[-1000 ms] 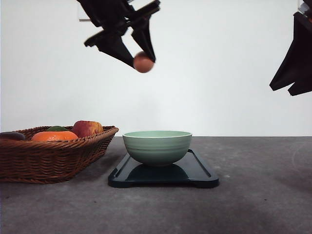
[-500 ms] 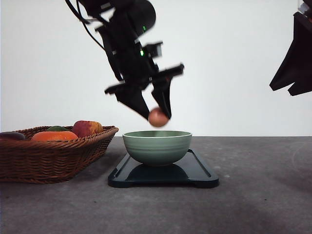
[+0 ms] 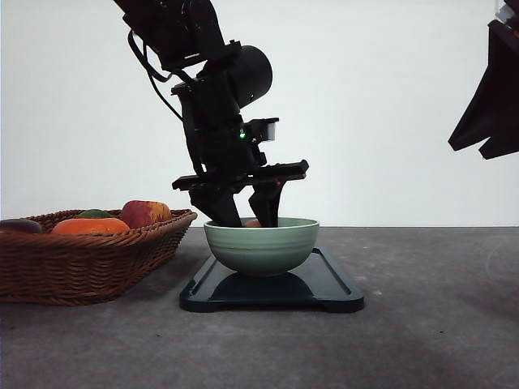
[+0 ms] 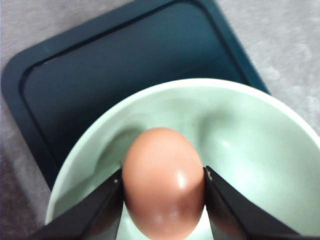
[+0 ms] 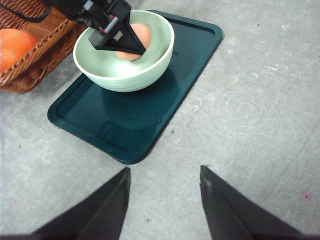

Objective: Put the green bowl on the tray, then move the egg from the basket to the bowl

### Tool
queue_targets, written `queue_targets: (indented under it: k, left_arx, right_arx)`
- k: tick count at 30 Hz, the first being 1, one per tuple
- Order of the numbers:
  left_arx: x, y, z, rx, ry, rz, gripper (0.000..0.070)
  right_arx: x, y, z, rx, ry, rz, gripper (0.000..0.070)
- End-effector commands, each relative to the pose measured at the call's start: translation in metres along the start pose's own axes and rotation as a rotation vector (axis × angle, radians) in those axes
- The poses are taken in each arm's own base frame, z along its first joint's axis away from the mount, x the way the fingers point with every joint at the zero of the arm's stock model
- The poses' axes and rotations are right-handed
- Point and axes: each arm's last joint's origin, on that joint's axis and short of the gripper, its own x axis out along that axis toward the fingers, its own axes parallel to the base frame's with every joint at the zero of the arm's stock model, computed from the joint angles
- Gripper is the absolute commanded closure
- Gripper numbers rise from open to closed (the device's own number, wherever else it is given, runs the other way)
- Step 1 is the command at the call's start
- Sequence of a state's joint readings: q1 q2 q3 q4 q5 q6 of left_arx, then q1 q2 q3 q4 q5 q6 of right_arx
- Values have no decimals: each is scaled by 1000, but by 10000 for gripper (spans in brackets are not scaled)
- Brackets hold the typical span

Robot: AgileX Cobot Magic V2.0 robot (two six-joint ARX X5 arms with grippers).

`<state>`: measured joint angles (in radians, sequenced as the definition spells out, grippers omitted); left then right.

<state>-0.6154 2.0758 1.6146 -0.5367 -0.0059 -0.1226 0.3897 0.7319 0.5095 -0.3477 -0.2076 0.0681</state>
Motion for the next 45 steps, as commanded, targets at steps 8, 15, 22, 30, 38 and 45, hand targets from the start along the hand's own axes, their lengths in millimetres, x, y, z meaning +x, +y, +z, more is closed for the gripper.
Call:
queue_targets:
  k: [8, 15, 22, 30, 38, 45]
  left_arx:
    - [7, -7, 1, 22, 0, -4, 482]
    - [7, -9, 1, 26, -2, -6, 482]
    - [11, -9, 1, 26, -4, -5, 482]
    - [20, -9, -4, 27, 32, -1, 480]
    - [22, -10, -6, 26, 43, -1, 380]
    - [14, -10, 1, 26, 51, 0, 265]
  right_arx:
    - [1, 0, 2, 7, -8, 0, 427]
    - [1, 0, 2, 8, -8, 0, 427]
    - [1, 0, 2, 8, -8, 0, 427]
    - [1, 0, 1, 8, -8, 1, 427]
    - [1, 0, 1, 8, -8, 1, 427]
    - [1, 0, 1, 8, -7, 1, 427]
